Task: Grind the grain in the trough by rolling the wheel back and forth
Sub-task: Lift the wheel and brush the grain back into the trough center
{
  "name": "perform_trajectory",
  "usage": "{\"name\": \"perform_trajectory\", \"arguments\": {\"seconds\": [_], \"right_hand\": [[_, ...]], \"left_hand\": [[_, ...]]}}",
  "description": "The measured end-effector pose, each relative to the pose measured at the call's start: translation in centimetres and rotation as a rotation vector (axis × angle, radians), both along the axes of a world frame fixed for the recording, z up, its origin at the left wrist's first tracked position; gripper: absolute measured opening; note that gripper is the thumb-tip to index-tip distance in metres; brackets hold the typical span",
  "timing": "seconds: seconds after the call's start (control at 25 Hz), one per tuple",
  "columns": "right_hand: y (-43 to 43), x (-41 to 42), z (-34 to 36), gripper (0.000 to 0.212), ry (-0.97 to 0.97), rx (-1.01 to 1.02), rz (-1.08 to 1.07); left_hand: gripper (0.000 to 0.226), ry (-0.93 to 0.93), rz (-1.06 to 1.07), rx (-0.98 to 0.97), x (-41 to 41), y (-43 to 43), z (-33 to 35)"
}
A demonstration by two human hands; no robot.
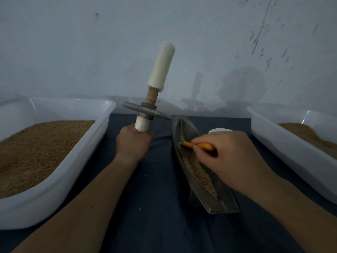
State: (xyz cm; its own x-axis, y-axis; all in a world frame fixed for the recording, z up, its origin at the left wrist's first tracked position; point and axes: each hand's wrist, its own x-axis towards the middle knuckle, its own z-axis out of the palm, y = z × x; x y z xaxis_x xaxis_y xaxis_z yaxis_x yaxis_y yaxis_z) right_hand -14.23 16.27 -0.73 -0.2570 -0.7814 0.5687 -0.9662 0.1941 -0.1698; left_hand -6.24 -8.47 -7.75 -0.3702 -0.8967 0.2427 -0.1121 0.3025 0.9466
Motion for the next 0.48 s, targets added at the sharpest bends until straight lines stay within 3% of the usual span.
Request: {"name": "perform_trajectory", "arguments": {"seconds": [0.16,0.48], "right_hand": [[0.7,-0.1,0.7,0.013,-0.069,0.033,0.017],[8.0,2.3,3.7,0.023,-0.209,-0.293,-0.059]], "left_hand": [[0.013,0.005,0.002,0.002,0.1,0.0,-0.1],[0.013,-0.013,-0.004,-0.002,0.0,-0.2,-0.1]]}}
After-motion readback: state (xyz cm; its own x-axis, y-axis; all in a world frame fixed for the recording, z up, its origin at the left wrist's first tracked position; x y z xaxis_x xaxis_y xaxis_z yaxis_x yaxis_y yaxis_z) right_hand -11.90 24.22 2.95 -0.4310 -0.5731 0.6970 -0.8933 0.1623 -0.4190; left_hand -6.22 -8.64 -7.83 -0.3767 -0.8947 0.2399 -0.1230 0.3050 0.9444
